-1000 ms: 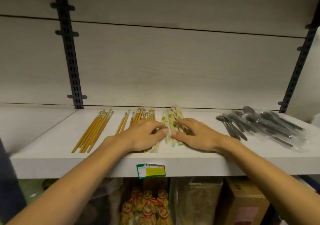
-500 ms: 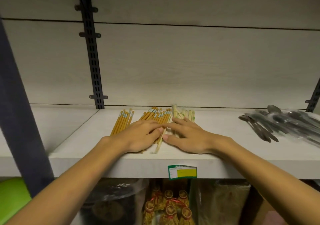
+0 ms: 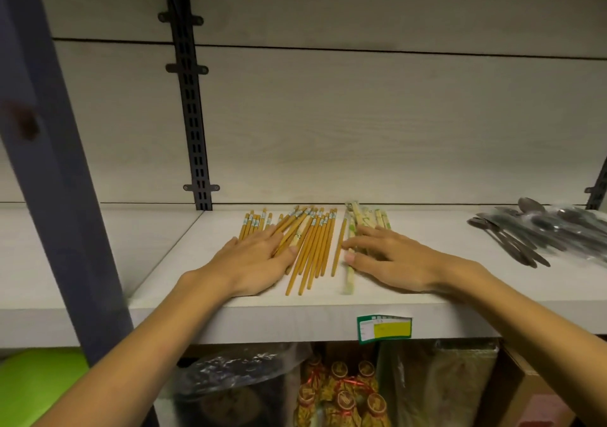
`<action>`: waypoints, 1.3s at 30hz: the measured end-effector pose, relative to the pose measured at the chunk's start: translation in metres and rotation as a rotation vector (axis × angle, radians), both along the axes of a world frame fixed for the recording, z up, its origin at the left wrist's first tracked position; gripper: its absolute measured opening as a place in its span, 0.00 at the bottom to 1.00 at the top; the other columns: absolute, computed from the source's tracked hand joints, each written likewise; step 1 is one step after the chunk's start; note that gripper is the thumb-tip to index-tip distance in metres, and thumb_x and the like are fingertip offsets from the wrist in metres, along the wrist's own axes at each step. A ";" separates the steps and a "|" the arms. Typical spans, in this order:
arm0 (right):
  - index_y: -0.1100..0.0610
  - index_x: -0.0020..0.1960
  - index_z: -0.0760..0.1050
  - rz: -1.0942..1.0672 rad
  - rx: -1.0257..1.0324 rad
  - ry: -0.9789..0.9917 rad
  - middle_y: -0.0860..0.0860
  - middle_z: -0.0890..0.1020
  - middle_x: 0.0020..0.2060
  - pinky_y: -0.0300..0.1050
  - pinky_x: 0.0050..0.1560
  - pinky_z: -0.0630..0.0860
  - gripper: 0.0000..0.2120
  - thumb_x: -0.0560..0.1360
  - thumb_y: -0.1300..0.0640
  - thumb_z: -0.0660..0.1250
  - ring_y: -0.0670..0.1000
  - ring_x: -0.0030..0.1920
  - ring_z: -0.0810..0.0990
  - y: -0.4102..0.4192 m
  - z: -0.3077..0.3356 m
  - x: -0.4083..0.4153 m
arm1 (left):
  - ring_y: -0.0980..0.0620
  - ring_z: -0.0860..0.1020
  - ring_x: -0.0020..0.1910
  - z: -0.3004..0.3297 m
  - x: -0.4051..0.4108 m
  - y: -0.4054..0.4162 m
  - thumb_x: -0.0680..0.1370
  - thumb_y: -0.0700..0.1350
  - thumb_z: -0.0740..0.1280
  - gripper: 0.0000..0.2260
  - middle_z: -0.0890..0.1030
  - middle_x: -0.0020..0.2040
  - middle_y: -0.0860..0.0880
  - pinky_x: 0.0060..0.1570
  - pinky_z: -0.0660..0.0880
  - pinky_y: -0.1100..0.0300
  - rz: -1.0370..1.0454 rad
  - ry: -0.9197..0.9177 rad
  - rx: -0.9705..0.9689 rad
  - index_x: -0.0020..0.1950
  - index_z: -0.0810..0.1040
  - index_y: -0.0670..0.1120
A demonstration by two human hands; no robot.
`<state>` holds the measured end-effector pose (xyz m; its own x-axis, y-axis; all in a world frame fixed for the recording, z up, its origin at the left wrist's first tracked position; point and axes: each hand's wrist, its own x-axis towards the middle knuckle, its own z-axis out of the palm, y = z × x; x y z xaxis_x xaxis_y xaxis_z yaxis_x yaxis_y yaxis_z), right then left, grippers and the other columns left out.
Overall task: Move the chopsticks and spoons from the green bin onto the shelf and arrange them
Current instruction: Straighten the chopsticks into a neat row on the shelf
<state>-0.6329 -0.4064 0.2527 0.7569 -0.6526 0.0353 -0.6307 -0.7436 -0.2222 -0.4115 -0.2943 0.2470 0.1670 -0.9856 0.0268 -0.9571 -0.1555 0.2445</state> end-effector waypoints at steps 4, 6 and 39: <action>0.39 0.74 0.61 -0.055 0.054 0.019 0.46 0.50 0.79 0.53 0.76 0.47 0.31 0.73 0.30 0.49 0.50 0.78 0.45 -0.008 0.000 -0.016 | 0.53 0.51 0.77 0.003 0.003 0.005 0.82 0.57 0.49 0.25 0.52 0.79 0.54 0.73 0.49 0.55 -0.006 0.235 -0.066 0.78 0.49 0.55; 0.38 0.75 0.58 -0.071 0.090 0.039 0.45 0.47 0.79 0.55 0.76 0.44 0.31 0.74 0.30 0.50 0.51 0.78 0.42 -0.009 0.000 -0.015 | 0.53 0.56 0.75 0.007 -0.001 0.008 0.83 0.53 0.52 0.24 0.56 0.78 0.55 0.69 0.55 0.60 -0.045 0.343 -0.087 0.78 0.51 0.57; 0.50 0.51 0.75 0.049 -0.041 -0.208 0.49 0.80 0.37 0.45 0.39 0.75 0.10 0.72 0.48 0.68 0.50 0.39 0.78 0.033 0.013 0.083 | 0.52 0.72 0.61 -0.006 0.010 0.001 0.82 0.48 0.58 0.14 0.75 0.64 0.52 0.56 0.69 0.60 -0.044 0.326 -0.206 0.67 0.73 0.52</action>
<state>-0.5497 -0.3730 0.2660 0.7611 -0.6101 0.2202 -0.5373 -0.7832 -0.3128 -0.4016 -0.2932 0.2405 0.1570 -0.9716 0.1771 -0.8287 -0.0320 0.5588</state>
